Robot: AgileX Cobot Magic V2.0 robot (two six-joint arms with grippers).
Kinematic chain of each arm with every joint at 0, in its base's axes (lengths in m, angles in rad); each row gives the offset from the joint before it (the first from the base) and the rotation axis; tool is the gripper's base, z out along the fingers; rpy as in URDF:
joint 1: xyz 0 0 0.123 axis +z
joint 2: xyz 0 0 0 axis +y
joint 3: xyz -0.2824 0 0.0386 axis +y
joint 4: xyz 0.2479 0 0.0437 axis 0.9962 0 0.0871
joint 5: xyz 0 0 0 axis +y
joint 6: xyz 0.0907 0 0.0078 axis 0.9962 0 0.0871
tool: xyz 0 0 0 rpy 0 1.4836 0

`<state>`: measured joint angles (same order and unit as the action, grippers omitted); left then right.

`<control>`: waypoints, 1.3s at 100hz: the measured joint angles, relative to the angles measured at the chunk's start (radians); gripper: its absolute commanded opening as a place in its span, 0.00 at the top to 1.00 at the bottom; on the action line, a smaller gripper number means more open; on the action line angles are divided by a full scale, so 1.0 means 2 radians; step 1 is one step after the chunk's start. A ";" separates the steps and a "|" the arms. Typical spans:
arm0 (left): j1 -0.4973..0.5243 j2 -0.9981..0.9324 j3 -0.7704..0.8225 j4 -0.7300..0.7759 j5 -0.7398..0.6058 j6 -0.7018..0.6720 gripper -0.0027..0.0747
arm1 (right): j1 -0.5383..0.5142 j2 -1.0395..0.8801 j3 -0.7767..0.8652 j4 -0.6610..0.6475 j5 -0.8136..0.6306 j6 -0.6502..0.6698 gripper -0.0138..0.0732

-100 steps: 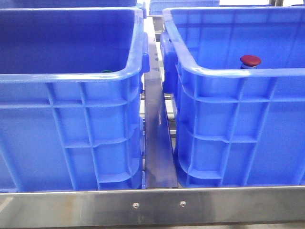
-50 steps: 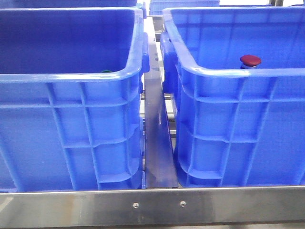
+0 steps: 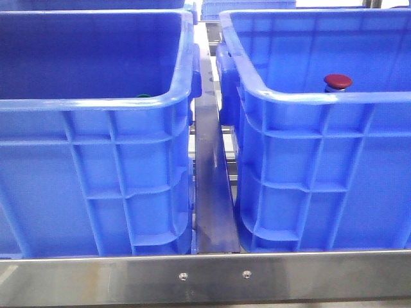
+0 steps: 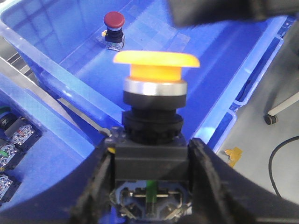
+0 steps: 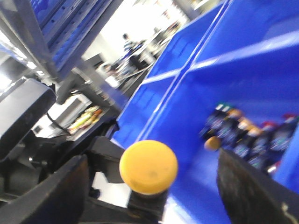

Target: Pick red and yellow buttons and place in box

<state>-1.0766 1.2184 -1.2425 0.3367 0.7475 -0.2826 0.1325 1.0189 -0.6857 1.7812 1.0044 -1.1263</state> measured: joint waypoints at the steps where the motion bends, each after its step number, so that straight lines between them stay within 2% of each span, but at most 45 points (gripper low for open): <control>1: 0.000 0.000 0.000 0.000 0.000 0.000 0.99 | 0.001 0.005 -0.001 0.000 0.002 0.002 0.17; 31: 0.000 0.000 0.000 0.000 -0.001 0.000 0.99 | 0.064 0.076 -0.044 -0.004 0.020 0.011 0.19; 36: 0.000 0.000 0.000 0.000 -0.001 0.000 0.99 | 0.069 0.082 -0.048 -0.004 0.020 0.011 0.25; 51: 0.000 0.000 0.000 0.000 -0.002 0.000 0.99 | 0.072 0.084 -0.055 -0.005 0.019 0.011 0.52; 60: -0.001 -0.001 0.000 0.000 -0.003 0.000 0.97 | 0.072 0.085 -0.055 -0.006 0.015 0.012 0.58; 67: -0.001 -0.001 0.000 0.000 -0.003 0.000 0.89 | 0.072 0.085 -0.055 -0.006 0.015 0.012 0.58; 72: -0.001 -0.002 0.000 0.000 -0.003 0.000 0.80 | 0.072 0.085 -0.055 -0.006 0.015 0.012 0.58; 86: -0.001 -0.002 0.000 0.000 -0.003 0.000 0.42 | 0.072 0.085 -0.056 -0.006 0.015 0.011 0.58; 87: -0.001 -0.002 0.000 0.000 -0.003 0.000 0.37 | 0.072 0.085 -0.056 -0.006 0.015 0.010 0.58; 92: -0.001 -0.002 0.000 0.000 -0.003 0.000 0.27 | 0.072 0.085 -0.056 -0.006 0.015 0.007 0.58; 101: -0.001 -0.002 0.000 0.000 -0.003 0.000 0.20 | 0.072 0.085 -0.056 -0.007 0.010 0.000 0.58; 117: 0.000 -0.002 0.000 0.000 -0.002 -0.007 0.20 | 0.068 0.085 -0.056 -0.007 -0.022 -0.024 0.58; 130: 0.016 -0.002 0.000 0.003 0.000 -0.021 0.20 | 0.039 0.082 -0.056 -0.008 -0.042 -0.041 0.58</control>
<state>-1.0437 1.2135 -1.2425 0.3427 0.7469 -0.3239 0.2110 1.1820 -0.7970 1.7660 0.9213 -1.2090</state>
